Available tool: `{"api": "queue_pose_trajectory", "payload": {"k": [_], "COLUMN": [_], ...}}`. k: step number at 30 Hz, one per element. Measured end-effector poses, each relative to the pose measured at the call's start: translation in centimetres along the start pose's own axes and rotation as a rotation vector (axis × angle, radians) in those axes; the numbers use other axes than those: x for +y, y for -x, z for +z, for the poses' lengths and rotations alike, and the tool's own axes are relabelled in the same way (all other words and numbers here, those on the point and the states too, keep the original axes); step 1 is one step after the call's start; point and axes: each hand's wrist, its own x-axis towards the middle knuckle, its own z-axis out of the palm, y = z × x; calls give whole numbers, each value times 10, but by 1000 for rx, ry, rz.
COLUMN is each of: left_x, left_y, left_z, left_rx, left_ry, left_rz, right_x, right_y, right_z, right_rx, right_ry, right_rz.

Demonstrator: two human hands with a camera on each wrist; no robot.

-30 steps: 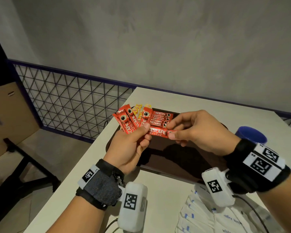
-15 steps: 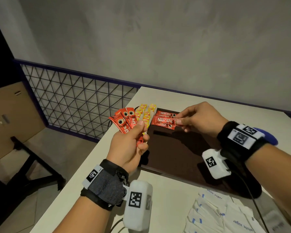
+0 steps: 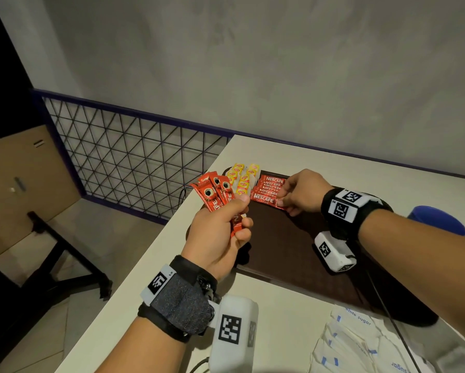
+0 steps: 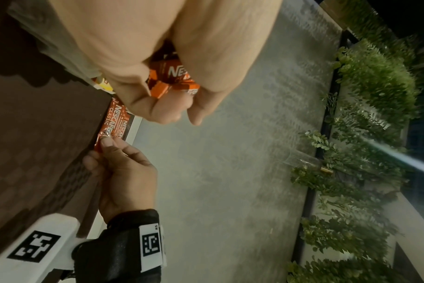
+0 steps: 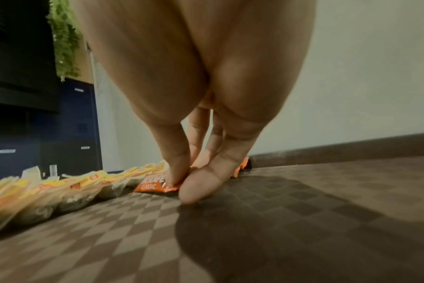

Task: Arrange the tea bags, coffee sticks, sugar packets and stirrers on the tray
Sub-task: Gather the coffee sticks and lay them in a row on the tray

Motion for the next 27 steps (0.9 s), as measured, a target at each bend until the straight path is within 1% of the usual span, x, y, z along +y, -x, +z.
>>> {"api": "queue_pose_trajectory", "payload": {"k": [7, 15, 19, 22, 24, 27], "left_x": [1, 2, 4, 4, 3, 2], "left_y": [3, 3, 4, 6, 8, 13], "left_z": [2, 3, 3, 4, 6, 7], "left_rx": [2, 11, 4, -10, -31, -80], "left_ry": [-9, 38, 77, 100, 74, 4], "left_rz": [3, -35, -55, -50, -41, -23], "right_x": [-1, -3, -6, -12, -21, -37], "right_y": [-4, -2, 2, 12, 23, 48], "right_z": [4, 4, -1, -7, -14, -24], "right_rx": [9, 17, 35, 100, 132, 136], "right_ry": [134, 125, 83, 50, 23, -47], "right_rz": [0, 20, 20, -24, -85, -197]}}
